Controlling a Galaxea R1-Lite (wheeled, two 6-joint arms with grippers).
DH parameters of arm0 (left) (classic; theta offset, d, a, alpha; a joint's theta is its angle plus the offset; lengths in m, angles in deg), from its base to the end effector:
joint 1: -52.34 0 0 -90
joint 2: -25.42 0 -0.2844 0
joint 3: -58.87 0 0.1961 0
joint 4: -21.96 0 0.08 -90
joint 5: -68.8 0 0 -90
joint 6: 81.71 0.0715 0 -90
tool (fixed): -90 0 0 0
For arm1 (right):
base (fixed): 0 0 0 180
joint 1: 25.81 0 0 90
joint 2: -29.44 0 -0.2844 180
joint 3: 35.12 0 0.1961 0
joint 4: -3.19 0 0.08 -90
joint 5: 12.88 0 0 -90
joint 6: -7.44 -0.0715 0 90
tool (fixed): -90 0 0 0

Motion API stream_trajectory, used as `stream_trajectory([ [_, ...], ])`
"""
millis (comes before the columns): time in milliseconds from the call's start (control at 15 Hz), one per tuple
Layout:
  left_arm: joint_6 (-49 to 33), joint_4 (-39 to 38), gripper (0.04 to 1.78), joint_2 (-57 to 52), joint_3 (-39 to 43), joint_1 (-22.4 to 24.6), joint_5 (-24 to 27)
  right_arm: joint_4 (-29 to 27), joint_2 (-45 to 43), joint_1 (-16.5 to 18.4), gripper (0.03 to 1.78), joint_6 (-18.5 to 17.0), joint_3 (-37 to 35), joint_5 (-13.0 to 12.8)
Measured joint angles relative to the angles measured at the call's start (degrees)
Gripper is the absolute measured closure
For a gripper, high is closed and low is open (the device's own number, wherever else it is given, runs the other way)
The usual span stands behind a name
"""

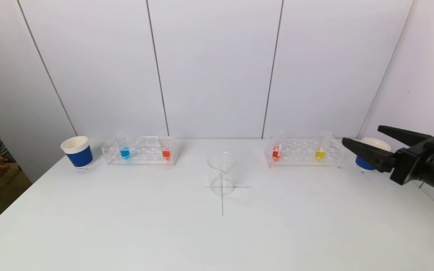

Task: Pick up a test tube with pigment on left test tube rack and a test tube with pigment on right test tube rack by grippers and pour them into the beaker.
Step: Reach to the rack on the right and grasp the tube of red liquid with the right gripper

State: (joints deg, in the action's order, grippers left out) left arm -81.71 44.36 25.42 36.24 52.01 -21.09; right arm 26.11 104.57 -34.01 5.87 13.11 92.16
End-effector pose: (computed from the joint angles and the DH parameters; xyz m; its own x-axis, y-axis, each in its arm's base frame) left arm 0.0481 -0.0004 0.0761 1.0000 -0.0077 0.0040 0.0077 1.0000 0.0000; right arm 0.2454 0.0541 0.1758 0.9166 0.3943 -0.0670 -0.3919 0.9189 0.0453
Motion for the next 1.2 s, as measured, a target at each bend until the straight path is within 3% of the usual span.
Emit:
stream_trajectory([
  [400, 0.0, 0.0, 0.06, 0.0, 0.0, 0.0, 0.0, 22.8, 22.5, -1.0, 0.04, 0.1, -1.5, -0.8],
  [667, 0.0, 0.0, 0.06, 0.0, 0.0, 0.0, 0.0, 38.5, 37.1, -3.4, 0.04, 0.2, 0.0, -6.0],
  [933, 0.0, 0.0, 0.06, 0.0, 0.0, 0.0, 0.0, 41.5, 45.5, -6.5, 0.04, 0.0, 3.6, -10.7],
  [1200, 0.0, 0.0, 0.06, 0.0, 0.0, 0.0, 0.0, 41.6, 49.1, -7.6, 0.04, -0.1, 6.5, -11.7],
])
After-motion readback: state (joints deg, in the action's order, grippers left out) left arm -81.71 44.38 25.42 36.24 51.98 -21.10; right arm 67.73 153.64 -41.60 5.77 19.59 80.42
